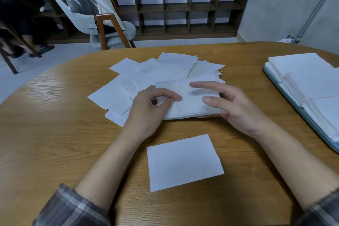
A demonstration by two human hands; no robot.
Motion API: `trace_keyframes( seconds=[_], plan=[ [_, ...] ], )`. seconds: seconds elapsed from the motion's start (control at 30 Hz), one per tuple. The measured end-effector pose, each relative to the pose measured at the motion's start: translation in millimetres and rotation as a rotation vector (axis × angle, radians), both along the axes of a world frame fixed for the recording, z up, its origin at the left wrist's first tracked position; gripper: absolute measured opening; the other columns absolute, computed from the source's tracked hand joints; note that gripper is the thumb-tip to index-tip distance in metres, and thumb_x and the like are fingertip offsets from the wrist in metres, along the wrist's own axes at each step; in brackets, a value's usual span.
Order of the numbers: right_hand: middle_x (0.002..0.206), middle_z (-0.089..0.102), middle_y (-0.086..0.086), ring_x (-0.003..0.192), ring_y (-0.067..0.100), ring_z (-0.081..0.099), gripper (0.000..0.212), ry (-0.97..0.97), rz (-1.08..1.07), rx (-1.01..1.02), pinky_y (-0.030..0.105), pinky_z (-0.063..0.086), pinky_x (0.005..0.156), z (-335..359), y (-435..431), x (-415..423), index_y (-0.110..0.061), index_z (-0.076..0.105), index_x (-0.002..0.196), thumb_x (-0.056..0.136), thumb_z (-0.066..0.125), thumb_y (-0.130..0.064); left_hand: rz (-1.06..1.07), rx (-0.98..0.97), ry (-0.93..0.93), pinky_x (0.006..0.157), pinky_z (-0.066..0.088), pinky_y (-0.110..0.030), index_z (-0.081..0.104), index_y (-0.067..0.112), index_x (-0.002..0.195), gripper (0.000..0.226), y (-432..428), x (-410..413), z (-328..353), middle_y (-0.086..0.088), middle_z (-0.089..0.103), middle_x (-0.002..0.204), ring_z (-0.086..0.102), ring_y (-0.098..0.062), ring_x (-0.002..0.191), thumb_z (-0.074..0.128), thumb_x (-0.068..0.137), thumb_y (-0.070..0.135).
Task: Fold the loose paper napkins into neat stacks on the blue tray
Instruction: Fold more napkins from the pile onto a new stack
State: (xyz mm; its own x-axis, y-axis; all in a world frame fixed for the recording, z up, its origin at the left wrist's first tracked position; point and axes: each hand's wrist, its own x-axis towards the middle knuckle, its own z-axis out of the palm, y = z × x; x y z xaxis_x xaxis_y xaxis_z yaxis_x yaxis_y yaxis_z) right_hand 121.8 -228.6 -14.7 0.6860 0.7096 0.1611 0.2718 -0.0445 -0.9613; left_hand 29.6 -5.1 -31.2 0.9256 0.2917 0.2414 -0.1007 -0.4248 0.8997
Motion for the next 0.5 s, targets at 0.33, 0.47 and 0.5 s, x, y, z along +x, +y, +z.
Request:
trace_keyframes(
  seconds=[0.33,0.47,0.5],
  plan=[
    [0.110,0.071,-0.035,0.116,-0.018,0.059,0.031,-0.205,-0.406,-0.090,-0.002,0.037,0.095,-7.1,-4.3,13.4,-0.025,0.081,0.116,0.095,0.072,-0.004,-0.137,0.331,-0.010,0.080,0.044,-0.012,0.078,0.035,0.105,0.020,-9.4,-7.2,0.3,0.013,0.056,0.117,0.059,-0.010,0.098,0.085,0.088,0.025],
    [0.118,0.073,-0.026,0.119,-0.015,0.060,0.031,-0.242,-0.398,-0.120,0.002,0.038,0.100,-8.0,-5.0,13.9,-0.026,0.081,0.117,0.096,0.071,-0.005,-0.446,0.300,0.212,0.072,0.051,-0.026,0.082,0.035,0.101,0.028,-13.1,-12.8,2.9,0.012,0.069,0.091,0.059,-0.009,0.077,0.094,0.077,0.040],
    [0.119,0.073,-0.025,0.120,-0.015,0.059,0.031,-0.244,-0.397,-0.124,0.002,0.038,0.100,-8.1,-5.0,13.9,-0.026,0.081,0.117,0.096,0.071,-0.005,-0.469,0.306,0.227,0.073,0.051,-0.028,0.083,0.035,0.101,0.028,-14.0,-12.6,2.1,0.012,0.069,0.090,0.059,-0.010,0.078,0.094,0.076,0.040]
  ],
)
